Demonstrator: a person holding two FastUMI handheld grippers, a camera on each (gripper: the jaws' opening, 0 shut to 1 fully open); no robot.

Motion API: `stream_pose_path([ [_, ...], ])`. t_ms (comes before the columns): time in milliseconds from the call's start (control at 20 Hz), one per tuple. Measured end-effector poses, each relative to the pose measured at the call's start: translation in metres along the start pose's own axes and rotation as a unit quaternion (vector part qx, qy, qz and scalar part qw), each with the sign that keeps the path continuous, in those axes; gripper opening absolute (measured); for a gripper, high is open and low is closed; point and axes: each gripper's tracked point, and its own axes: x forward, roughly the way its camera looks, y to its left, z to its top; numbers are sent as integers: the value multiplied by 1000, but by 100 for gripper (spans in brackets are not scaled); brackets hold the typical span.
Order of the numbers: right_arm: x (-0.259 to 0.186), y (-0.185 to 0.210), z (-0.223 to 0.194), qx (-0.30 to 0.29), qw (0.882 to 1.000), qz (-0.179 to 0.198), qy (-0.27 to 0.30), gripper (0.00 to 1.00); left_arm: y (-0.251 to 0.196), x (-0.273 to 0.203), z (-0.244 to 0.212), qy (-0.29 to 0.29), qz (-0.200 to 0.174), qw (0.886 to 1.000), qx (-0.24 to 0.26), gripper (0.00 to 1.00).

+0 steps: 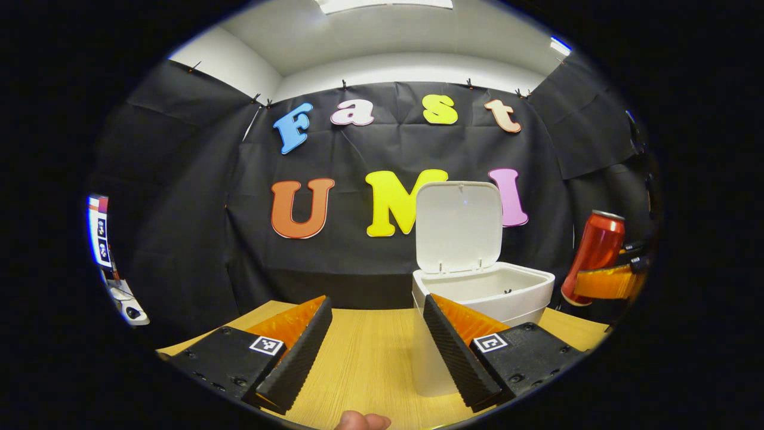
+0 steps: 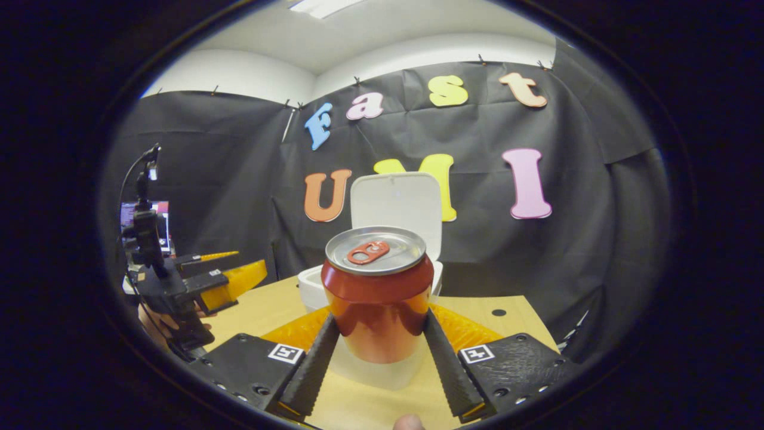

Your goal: Press the lid of the desktop garbage bin to open it, pick up the crumpled paper on the desktop and throw it into the bin, then pick up the pop can on the desktop and drop it into the bin, and finally close the garbage bin lid.

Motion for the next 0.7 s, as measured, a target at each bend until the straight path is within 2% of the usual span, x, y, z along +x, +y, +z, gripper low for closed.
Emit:
stream_pose_path([
  [150,27,15,20,-1,1000,16,2,81,15,-11,-9,-6,4,1000,10,99],
  [350,67,19,40,4,1000,7,9,80,38,-24,-32,2,19,1000,-6,99],
  [700,116,17,35,2,999,-17,46,80,63,-48,-41,4,34,999,2,99],
])
